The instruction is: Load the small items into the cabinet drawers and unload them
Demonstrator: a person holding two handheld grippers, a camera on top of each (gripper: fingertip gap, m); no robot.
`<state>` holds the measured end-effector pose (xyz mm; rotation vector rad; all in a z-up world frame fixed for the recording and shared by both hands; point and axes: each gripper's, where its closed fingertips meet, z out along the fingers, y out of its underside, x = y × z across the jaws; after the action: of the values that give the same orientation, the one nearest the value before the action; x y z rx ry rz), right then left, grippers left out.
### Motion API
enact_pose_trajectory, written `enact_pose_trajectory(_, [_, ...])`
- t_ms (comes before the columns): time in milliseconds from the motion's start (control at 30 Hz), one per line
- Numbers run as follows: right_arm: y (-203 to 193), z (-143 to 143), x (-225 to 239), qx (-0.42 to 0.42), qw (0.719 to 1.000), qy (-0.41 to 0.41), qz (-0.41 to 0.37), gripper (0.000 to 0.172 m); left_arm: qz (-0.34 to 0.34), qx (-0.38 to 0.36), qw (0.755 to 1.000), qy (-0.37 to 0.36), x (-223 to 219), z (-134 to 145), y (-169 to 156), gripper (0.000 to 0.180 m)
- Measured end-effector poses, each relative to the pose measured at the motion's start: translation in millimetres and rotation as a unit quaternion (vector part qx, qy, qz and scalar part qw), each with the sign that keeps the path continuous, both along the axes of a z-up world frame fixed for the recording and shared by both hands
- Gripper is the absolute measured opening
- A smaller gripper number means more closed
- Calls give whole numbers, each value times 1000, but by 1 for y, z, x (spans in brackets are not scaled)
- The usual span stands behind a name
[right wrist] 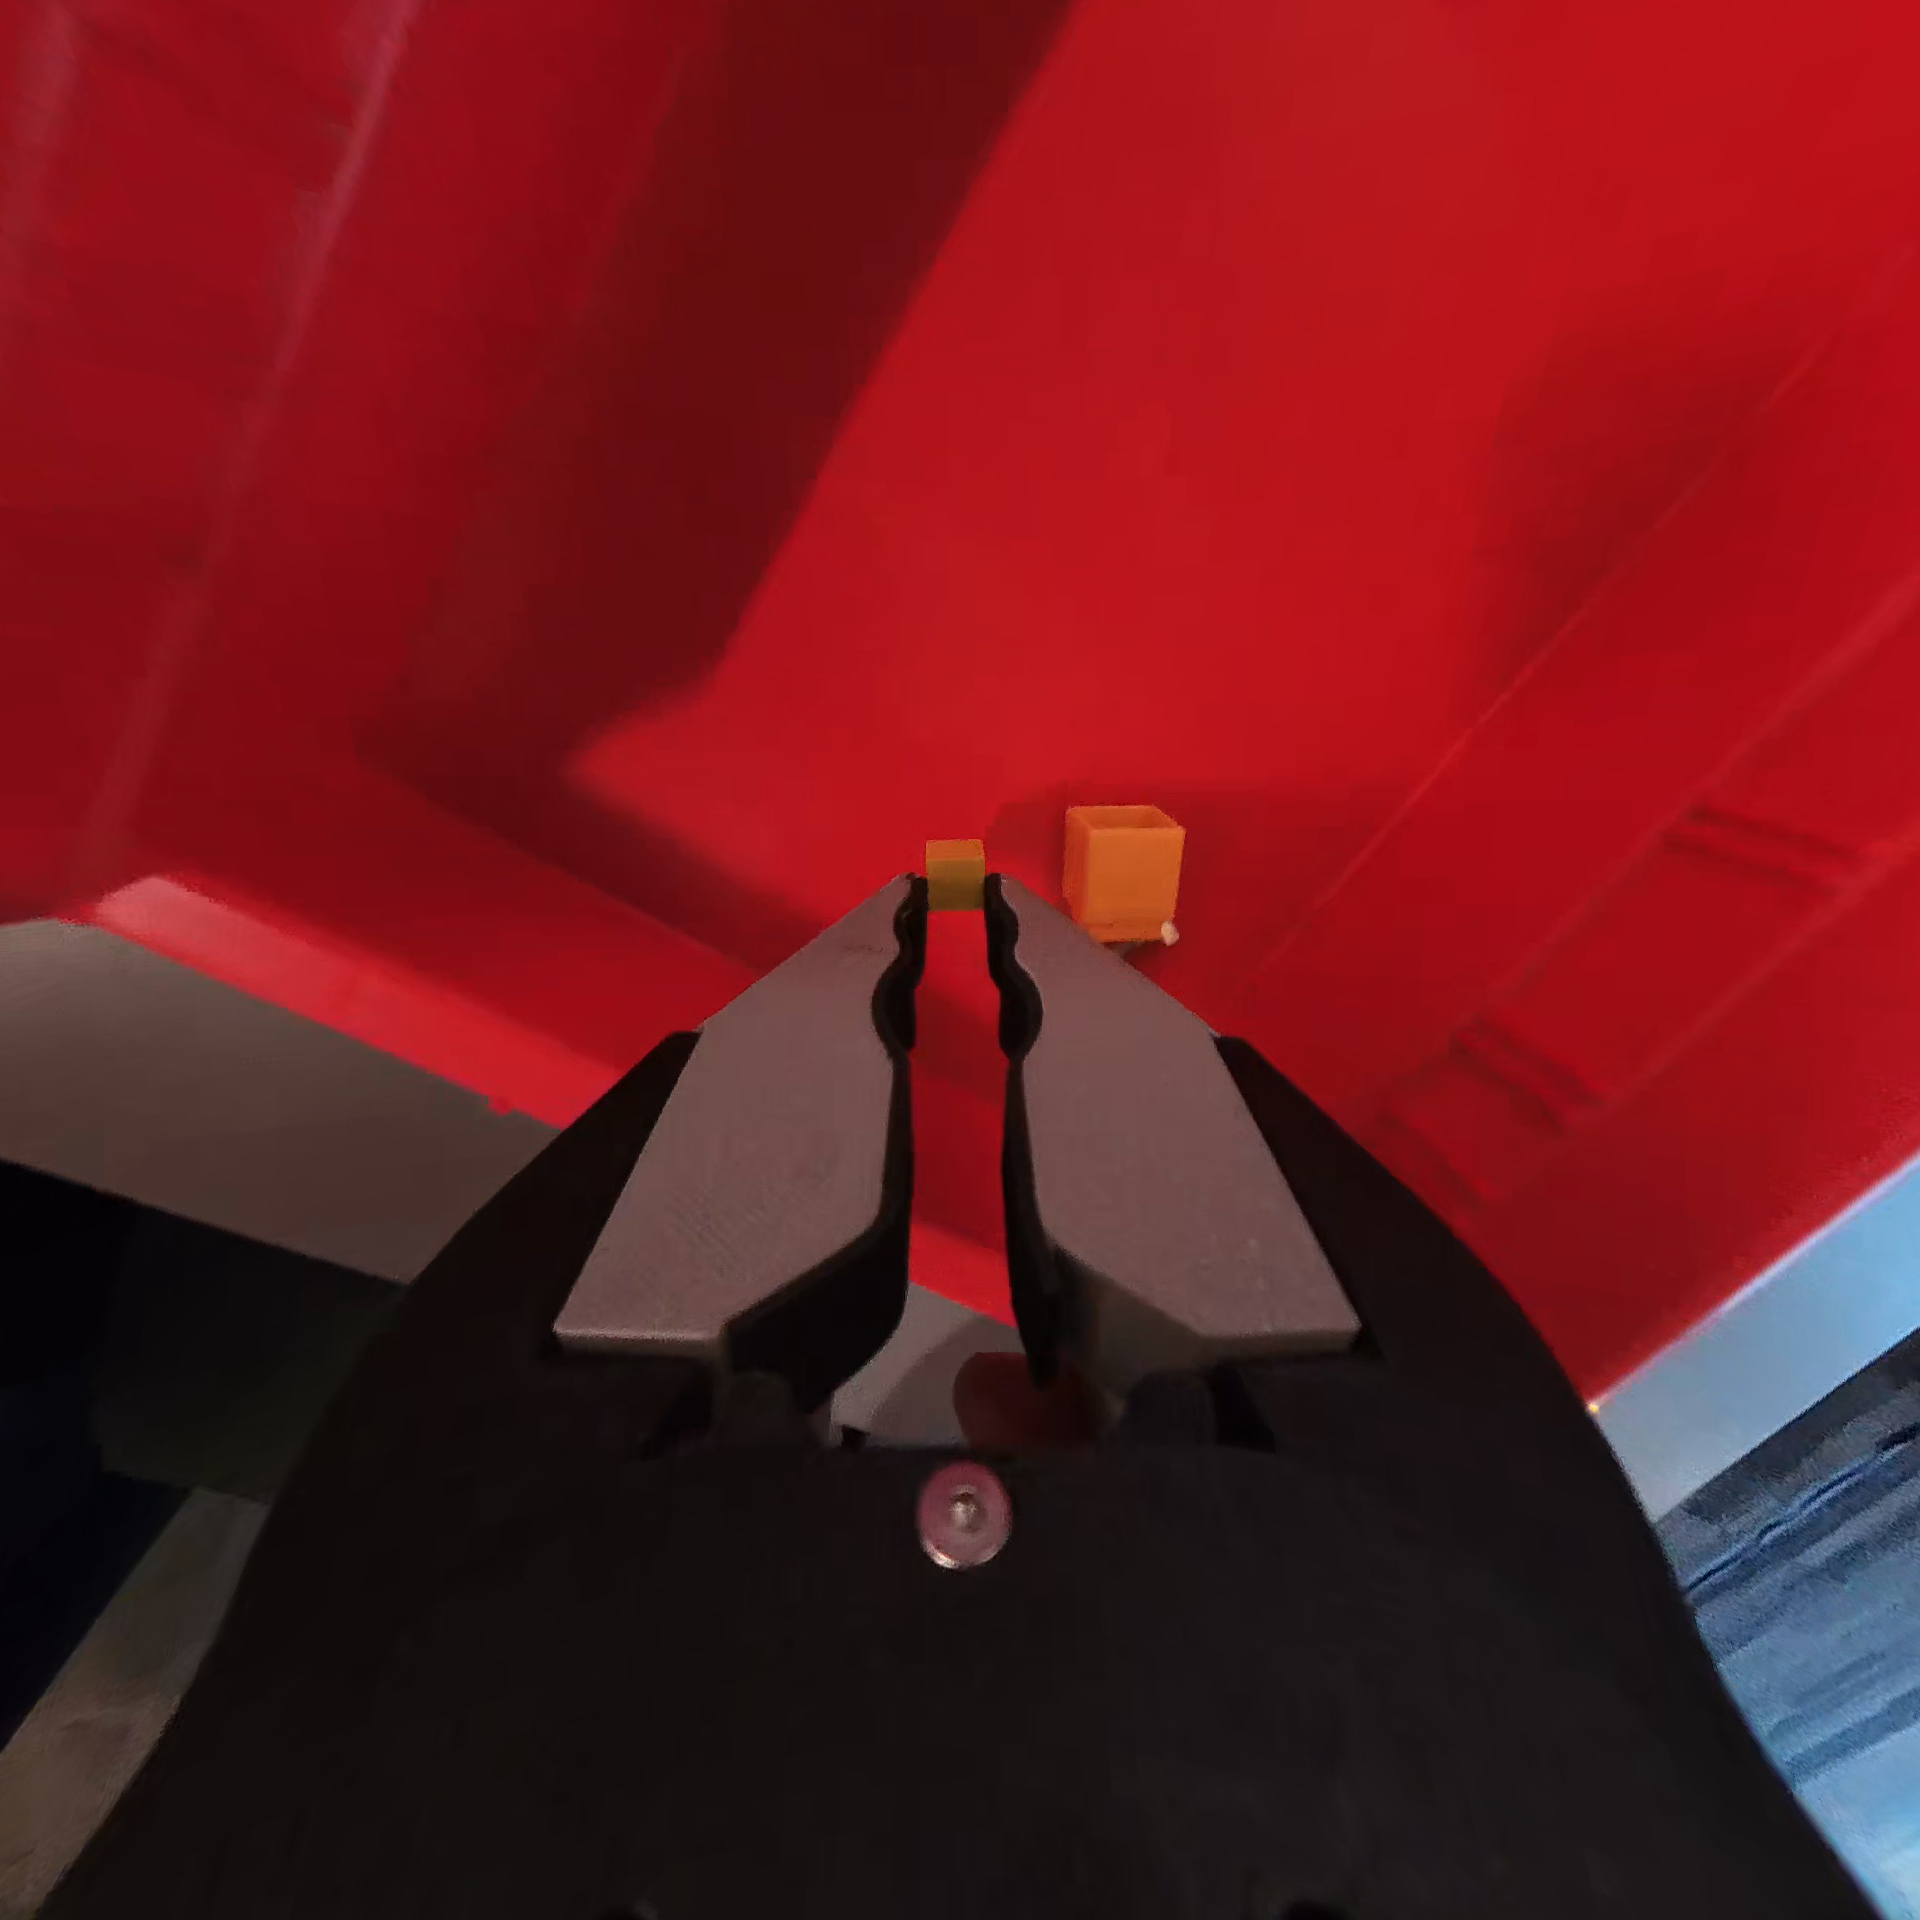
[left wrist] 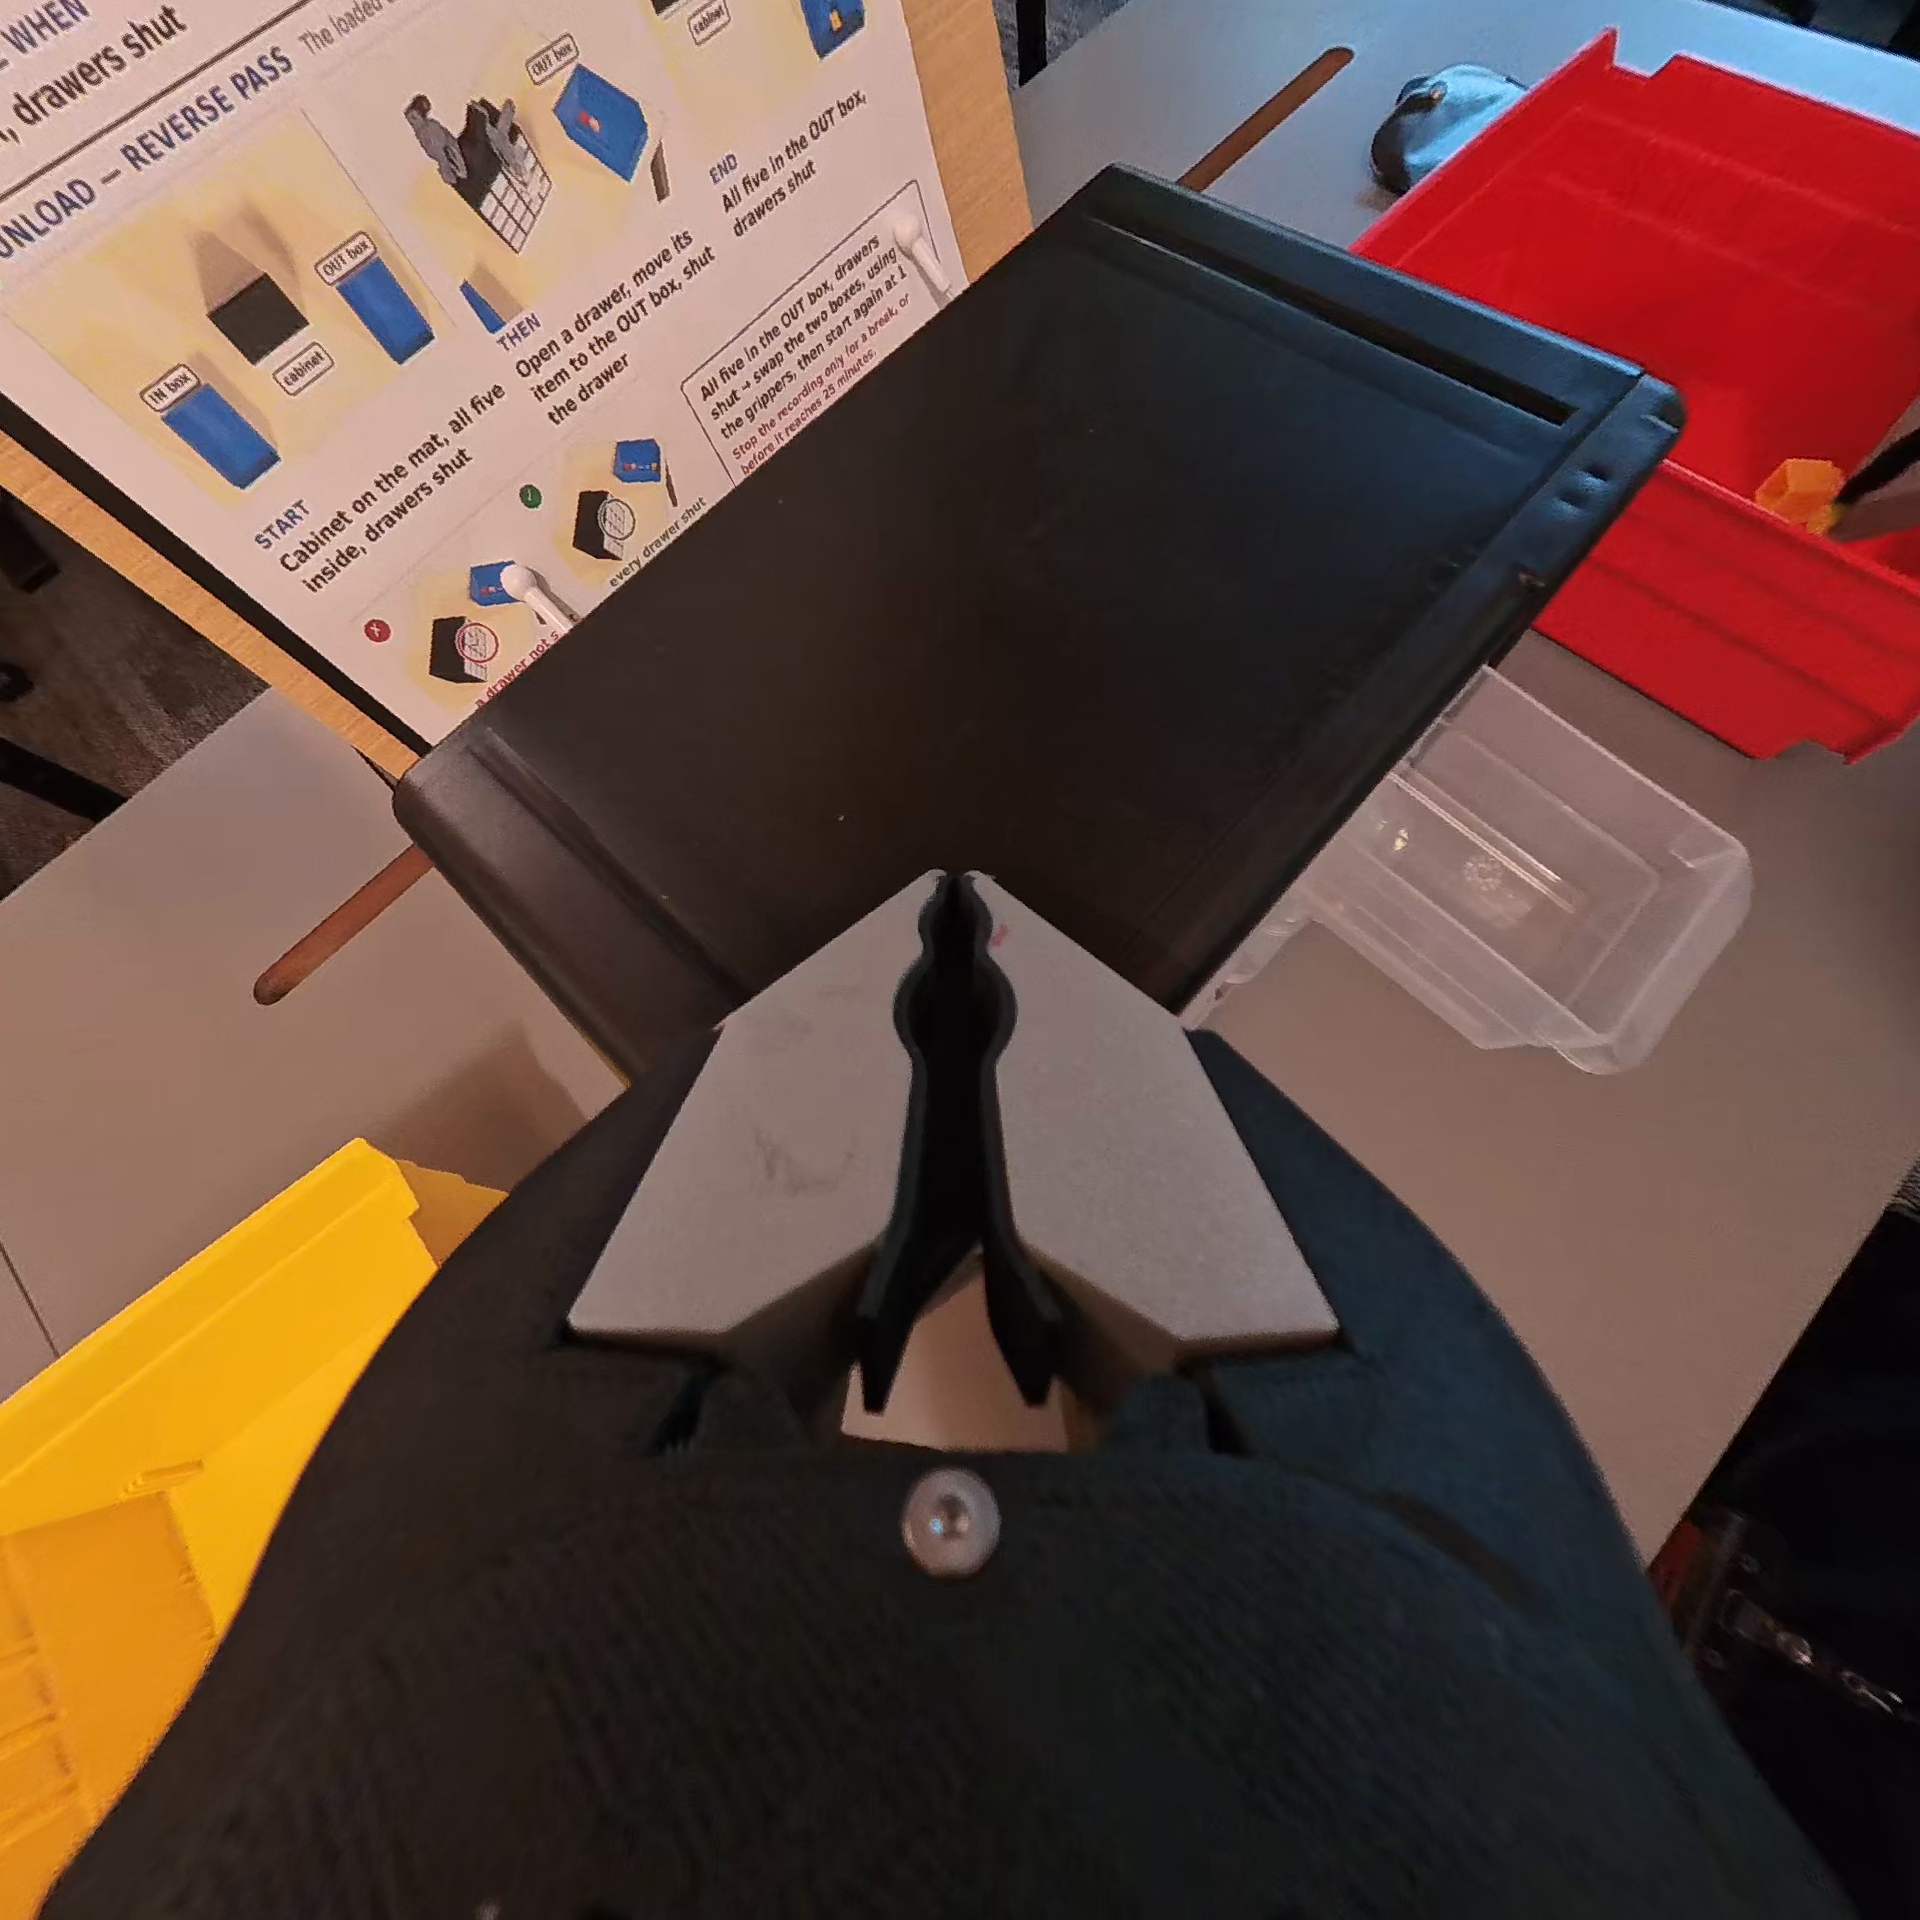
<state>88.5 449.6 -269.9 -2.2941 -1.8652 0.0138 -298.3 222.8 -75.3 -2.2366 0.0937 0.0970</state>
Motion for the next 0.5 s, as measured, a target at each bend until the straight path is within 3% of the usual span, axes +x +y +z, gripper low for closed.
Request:
enact_pose_trajectory(267, [2, -12, -13, -9, 1000, 13, -4, 9, 0, 0, 1000, 0, 0, 0, 0, 0])
enact_pose_trajectory(500, [7, -12, -21, -10, 999, 36, -24, 20, 0, 1, 1000, 2, 0, 0, 0, 0])
